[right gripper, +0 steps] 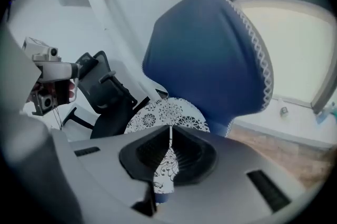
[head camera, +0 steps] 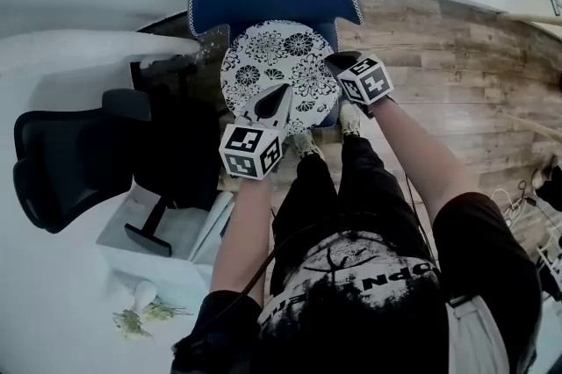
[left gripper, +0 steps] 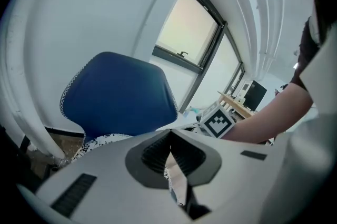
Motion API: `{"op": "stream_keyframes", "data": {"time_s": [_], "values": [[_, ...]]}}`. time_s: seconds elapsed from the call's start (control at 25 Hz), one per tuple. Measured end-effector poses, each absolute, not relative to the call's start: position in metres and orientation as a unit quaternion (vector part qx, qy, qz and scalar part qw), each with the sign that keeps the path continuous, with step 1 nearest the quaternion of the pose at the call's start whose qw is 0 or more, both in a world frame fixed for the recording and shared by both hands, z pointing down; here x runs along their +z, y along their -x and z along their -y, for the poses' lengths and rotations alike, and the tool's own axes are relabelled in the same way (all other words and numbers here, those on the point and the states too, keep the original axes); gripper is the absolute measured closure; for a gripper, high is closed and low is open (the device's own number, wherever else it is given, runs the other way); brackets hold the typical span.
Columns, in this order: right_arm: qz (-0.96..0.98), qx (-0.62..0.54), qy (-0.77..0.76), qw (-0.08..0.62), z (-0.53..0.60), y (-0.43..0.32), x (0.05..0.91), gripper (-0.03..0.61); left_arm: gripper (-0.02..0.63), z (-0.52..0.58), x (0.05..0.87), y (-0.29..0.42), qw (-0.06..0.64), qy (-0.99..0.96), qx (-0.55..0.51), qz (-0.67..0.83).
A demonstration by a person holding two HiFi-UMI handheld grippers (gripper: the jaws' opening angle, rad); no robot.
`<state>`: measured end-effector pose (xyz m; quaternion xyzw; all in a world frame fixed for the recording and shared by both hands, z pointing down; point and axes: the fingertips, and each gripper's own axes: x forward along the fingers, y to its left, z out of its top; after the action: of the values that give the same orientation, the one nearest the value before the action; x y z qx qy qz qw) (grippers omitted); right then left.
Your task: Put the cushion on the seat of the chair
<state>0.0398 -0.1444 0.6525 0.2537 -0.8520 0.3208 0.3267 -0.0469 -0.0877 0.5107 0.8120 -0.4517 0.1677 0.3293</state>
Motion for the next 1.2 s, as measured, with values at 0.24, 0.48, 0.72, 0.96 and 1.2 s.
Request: {"op": "stream_keyframes", "data": {"time_s": [0.24,0.48,0.72,0.96,1.2], "values": [[0.883,0.287,-0.249,0.276,0.144,-0.033,0.567,0.560,0.600,0.089,0.473,0.052,0.314,-0.817,0.147,0.461],[0.920,0.193,-0.225,0.256,0.135,-0.030,0.498,0.560,0.600,0.095,0.441,0.049,0.276,-0.832,0.138,0.461],[0.938,0.184,-0.203,0.213,0.133,-0.032,0.436,0.560,0.600,0.101,0.415,0.041,0.252,-0.834,0.129,0.473],[0.953,0.152,-0.204,0.162,0.151,-0.044,0.375,0.560,0.600,0.114,0.376,0.030,0.222,-0.840,0.104,0.484],[0.958,0.141,-0.208,0.135,0.164,-0.053,0.350,0.560,0.600,0.121,0.354,0.038,0.190,-0.830,0.093,0.516]]}}
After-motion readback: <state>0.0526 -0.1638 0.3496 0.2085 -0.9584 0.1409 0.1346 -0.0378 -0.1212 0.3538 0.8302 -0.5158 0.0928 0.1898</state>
